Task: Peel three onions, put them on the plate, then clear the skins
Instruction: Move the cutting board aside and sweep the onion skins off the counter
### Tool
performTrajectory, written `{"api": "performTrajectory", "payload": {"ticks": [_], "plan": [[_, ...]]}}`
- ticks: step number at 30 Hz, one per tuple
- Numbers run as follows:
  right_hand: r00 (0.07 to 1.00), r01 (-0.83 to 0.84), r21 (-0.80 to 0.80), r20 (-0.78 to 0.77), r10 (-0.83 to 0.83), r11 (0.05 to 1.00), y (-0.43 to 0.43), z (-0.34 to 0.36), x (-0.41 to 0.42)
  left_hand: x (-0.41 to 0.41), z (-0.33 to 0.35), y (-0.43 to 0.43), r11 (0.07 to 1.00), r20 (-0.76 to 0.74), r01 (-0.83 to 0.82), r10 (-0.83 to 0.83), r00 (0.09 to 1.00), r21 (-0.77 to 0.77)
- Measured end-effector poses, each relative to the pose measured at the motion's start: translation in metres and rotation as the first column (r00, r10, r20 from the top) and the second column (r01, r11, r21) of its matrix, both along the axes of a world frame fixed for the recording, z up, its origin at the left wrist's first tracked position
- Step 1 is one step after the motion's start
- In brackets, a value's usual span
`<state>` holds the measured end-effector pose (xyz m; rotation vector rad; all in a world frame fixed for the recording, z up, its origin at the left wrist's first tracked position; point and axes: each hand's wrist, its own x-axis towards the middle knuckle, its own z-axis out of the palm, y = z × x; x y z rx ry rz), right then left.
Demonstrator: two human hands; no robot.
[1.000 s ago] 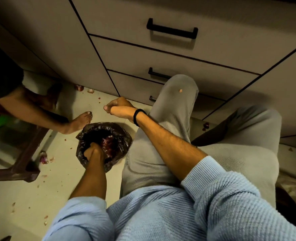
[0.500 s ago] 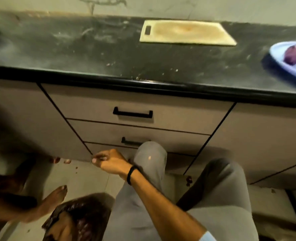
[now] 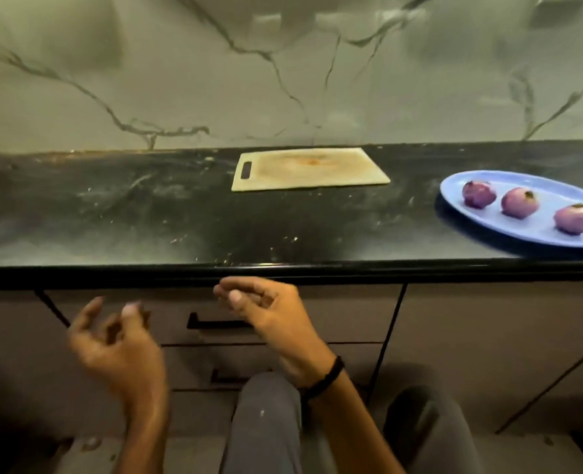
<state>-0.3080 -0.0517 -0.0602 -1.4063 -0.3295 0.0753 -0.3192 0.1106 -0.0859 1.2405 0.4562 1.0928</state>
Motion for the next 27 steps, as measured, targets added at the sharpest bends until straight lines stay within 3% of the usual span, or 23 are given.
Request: {"api": "performTrajectory", "payload": {"ticks": [4,8,12,14,17,20,22,24,27], "plan": [[0.985,0.129,0.076,0.106,-0.137,0.989,-0.051,0.051,0.015,0.058,0.064,-0.049,0.957,-0.008,0.2,-0.203,0.979,0.21],[0.919,0.377,0.05,0.101,-0.38,0.925,-0.109,0.085,0.066,0.13,0.099,-0.073,0.877,-0.258,0.345,-0.266,0.929,0.336],[0.744,0.657,-0.357,0.161,-0.648,0.664,-0.163,0.091,0.144,0.203,0.104,-0.08,0.787,-0.503,0.437,-0.19,0.843,0.435],[0.709,0.65,-0.522,0.157,-0.687,0.552,-0.181,0.091,0.17,0.232,0.1,-0.08,0.752,-0.61,0.481,-0.135,0.781,0.45],[0.699,0.566,-0.668,0.08,-0.71,0.482,-0.196,0.085,0.203,0.259,0.094,-0.081,0.714,-0.741,0.541,-0.046,0.669,0.444],[0.693,0.545,-0.678,0.034,-0.72,0.493,-0.198,0.083,0.224,0.277,0.09,-0.083,0.696,-0.763,0.551,-0.008,0.647,0.461],[0.68,0.565,-0.669,0.045,-0.732,0.483,-0.195,0.084,0.232,0.283,0.092,-0.086,0.723,-0.745,0.542,-0.058,0.665,0.428],[0.658,0.583,-0.671,0.058,-0.751,0.459,-0.192,0.085,0.233,0.282,0.096,-0.087,0.739,-0.743,0.498,0.007,0.669,0.455],[0.638,0.599,-0.666,0.062,-0.768,0.444,-0.19,0.083,0.23,0.274,0.102,-0.083,0.75,-0.802,0.495,0.077,0.592,0.438]]}}
